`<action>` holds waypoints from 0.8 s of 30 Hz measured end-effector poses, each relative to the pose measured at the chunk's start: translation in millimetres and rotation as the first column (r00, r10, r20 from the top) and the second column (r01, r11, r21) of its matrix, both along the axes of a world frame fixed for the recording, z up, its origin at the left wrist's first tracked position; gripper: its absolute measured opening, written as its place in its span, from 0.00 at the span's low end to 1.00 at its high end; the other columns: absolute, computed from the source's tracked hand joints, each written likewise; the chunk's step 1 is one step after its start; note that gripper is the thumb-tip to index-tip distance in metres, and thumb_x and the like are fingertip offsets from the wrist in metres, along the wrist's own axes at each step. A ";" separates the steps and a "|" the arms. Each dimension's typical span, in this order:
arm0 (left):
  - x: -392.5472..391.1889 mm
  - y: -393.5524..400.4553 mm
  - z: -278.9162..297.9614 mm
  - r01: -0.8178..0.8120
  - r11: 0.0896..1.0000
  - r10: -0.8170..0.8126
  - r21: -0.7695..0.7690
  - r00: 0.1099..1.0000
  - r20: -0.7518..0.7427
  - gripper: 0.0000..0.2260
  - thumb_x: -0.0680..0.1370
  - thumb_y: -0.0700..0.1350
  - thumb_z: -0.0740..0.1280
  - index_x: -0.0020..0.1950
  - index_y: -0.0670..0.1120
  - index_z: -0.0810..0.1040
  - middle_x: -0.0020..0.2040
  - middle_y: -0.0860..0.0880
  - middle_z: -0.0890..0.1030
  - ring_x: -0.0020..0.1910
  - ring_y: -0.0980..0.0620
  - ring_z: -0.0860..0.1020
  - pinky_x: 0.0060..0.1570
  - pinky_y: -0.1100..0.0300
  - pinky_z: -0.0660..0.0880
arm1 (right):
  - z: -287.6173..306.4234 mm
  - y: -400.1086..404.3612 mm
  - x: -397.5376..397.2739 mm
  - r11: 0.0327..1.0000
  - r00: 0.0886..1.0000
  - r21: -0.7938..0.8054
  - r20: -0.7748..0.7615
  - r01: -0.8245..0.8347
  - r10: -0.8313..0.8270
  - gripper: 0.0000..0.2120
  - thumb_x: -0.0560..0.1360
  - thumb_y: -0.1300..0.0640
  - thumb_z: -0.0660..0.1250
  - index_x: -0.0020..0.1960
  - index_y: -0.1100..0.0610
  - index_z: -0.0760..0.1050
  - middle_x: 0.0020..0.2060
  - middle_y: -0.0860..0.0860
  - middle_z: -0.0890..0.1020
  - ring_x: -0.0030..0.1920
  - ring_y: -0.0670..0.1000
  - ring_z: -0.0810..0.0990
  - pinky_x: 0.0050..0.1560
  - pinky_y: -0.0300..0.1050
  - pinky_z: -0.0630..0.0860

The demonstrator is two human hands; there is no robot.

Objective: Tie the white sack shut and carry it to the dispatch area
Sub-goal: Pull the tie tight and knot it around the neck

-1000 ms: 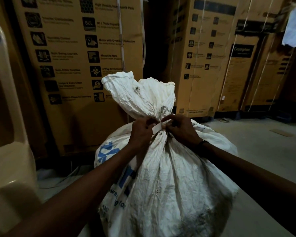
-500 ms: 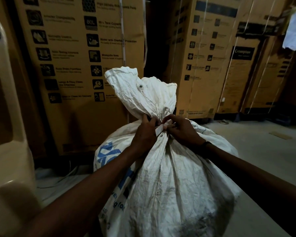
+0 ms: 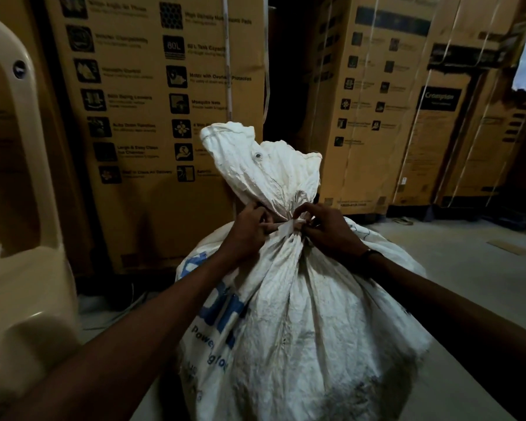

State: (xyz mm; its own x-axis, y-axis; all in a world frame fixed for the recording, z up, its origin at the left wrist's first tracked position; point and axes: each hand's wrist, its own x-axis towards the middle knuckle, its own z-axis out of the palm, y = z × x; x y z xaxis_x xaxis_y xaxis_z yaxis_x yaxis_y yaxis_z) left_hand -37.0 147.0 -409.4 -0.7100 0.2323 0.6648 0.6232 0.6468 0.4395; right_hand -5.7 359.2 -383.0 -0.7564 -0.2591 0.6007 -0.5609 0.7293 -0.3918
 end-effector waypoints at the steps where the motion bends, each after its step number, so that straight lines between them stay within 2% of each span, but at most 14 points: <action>1: -1.4 -2.7 1.3 0.042 0.999 -0.043 -0.008 0.999 -0.001 0.02 0.74 0.31 0.68 0.45 0.34 0.79 0.53 0.36 0.77 0.47 0.49 0.74 0.43 0.70 0.65 | 1.8 1.3 0.7 1.000 1.000 0.022 -0.021 -0.009 0.009 0.08 0.76 0.60 0.75 0.54 0.54 0.83 0.47 0.58 0.80 0.41 0.56 0.83 0.43 0.48 0.78; 4: -3.5 -8.8 4.3 0.144 0.989 -0.144 -0.014 0.989 0.013 0.02 0.74 0.33 0.68 0.46 0.37 0.77 0.59 0.40 0.75 0.51 0.49 0.76 0.48 0.73 0.70 | 14.7 2.9 5.3 0.963 0.988 0.270 -0.142 -0.027 0.067 0.12 0.74 0.60 0.73 0.57 0.53 0.82 0.54 0.54 0.79 0.51 0.53 0.77 0.50 0.47 0.74; 7: -0.3 -9.7 9.3 0.209 0.977 -0.209 -0.043 0.978 0.009 0.06 0.75 0.28 0.69 0.49 0.35 0.77 0.62 0.42 0.71 0.50 0.57 0.73 0.50 0.81 0.69 | 38.7 -1.4 7.1 0.835 0.974 0.548 -0.161 -0.044 0.157 0.20 0.74 0.61 0.69 0.64 0.49 0.78 0.65 0.47 0.79 0.60 0.54 0.72 0.56 0.49 0.72; 8: -1.4 -10.3 9.5 0.216 0.975 -0.216 -0.054 0.976 0.001 0.06 0.75 0.28 0.69 0.50 0.36 0.78 0.62 0.42 0.71 0.50 0.58 0.72 0.50 0.81 0.69 | 47.0 -4.8 7.5 0.799 0.978 0.598 -0.131 -0.052 0.162 0.22 0.73 0.60 0.68 0.66 0.47 0.77 0.66 0.46 0.79 0.63 0.53 0.71 0.56 0.50 0.72; 10: -4.6 -11.9 8.5 0.204 0.978 -0.205 -0.053 0.979 -0.006 0.05 0.75 0.30 0.69 0.50 0.37 0.79 0.62 0.40 0.73 0.54 0.54 0.74 0.53 0.75 0.69 | 58.9 -10.0 6.8 0.716 0.984 0.696 -0.096 -0.043 0.151 0.24 0.72 0.56 0.68 0.68 0.46 0.75 0.66 0.45 0.79 0.67 0.53 0.72 0.58 0.53 0.72; 12: -3.8 -13.6 8.2 0.192 0.981 -0.192 -0.021 0.981 0.010 0.05 0.76 0.33 0.71 0.50 0.39 0.81 0.64 0.41 0.73 0.58 0.49 0.76 0.57 0.67 0.71 | 69.5 -12.0 7.6 0.575 0.974 0.818 -0.154 0.032 0.164 0.26 0.72 0.50 0.66 0.71 0.46 0.72 0.68 0.45 0.78 0.70 0.54 0.71 0.61 0.52 0.70; 13: -2.1 -14.5 9.0 0.196 0.981 -0.196 -0.004 0.980 0.019 0.04 0.76 0.33 0.71 0.50 0.39 0.82 0.65 0.42 0.73 0.59 0.49 0.75 0.58 0.67 0.72 | 75.2 -11.6 8.2 0.491 0.959 0.866 -0.209 0.091 0.191 0.27 0.73 0.47 0.65 0.72 0.46 0.72 0.69 0.45 0.77 0.71 0.55 0.71 0.62 0.52 0.70; 15: 1.5 -14.1 13.3 0.237 0.971 -0.237 0.024 0.971 0.040 0.03 0.77 0.35 0.73 0.49 0.38 0.82 0.68 0.43 0.71 0.64 0.50 0.74 0.64 0.68 0.72 | 83.3 -9.9 8.2 0.352 0.926 0.919 -0.277 0.178 0.256 0.29 0.74 0.41 0.63 0.73 0.47 0.72 0.68 0.47 0.78 0.70 0.58 0.72 0.64 0.55 0.71; 16: 1.4 -12.4 15.3 0.268 0.963 -0.269 0.037 0.962 0.040 0.02 0.76 0.35 0.73 0.49 0.39 0.83 0.70 0.43 0.70 0.67 0.49 0.74 0.69 0.62 0.73 | 87.3 -9.7 7.5 0.290 0.912 0.932 -0.302 0.220 0.279 0.30 0.74 0.38 0.62 0.72 0.49 0.73 0.67 0.49 0.78 0.70 0.59 0.72 0.66 0.57 0.70; 18: 2.6 -8.7 20.0 0.296 0.955 -0.296 0.010 0.955 0.030 0.02 0.76 0.36 0.72 0.47 0.41 0.83 0.72 0.44 0.69 0.71 0.46 0.74 0.71 0.48 0.74 | 92.0 -9.6 5.1 0.190 0.881 0.937 -0.342 0.294 0.325 0.32 0.75 0.35 0.61 0.70 0.54 0.75 0.66 0.53 0.78 0.69 0.61 0.72 0.68 0.59 0.68; 21: 1.9 -4.1 25.9 0.275 0.959 -0.277 -0.064 0.961 -0.014 0.07 0.75 0.35 0.69 0.52 0.39 0.82 0.70 0.44 0.70 0.69 0.45 0.75 0.67 0.45 0.77 | 97.6 -9.8 7.9 0.144 0.851 0.932 -0.362 0.332 0.380 0.33 0.73 0.36 0.66 0.66 0.59 0.78 0.65 0.58 0.79 0.68 0.63 0.75 0.70 0.62 0.70; 23: -0.1 -3.6 26.5 0.262 0.962 -0.266 -0.078 0.963 -0.048 0.09 0.75 0.34 0.70 0.55 0.38 0.82 0.67 0.43 0.72 0.64 0.45 0.77 0.61 0.45 0.80 | 98.1 -3.8 9.9 0.106 0.841 0.925 -0.377 0.365 0.387 0.33 0.73 0.33 0.65 0.65 0.58 0.80 0.66 0.57 0.79 0.70 0.62 0.74 0.73 0.63 0.68; 24: 0.6 -2.8 27.9 0.247 0.965 -0.252 -0.084 0.966 -0.053 0.08 0.76 0.35 0.71 0.55 0.38 0.82 0.65 0.42 0.74 0.60 0.46 0.78 0.58 0.46 0.81 | 101.1 -1.9 14.2 0.045 0.857 0.923 -0.373 0.383 0.355 0.33 0.74 0.32 0.63 0.64 0.58 0.80 0.68 0.57 0.79 0.72 0.62 0.73 0.76 0.63 0.64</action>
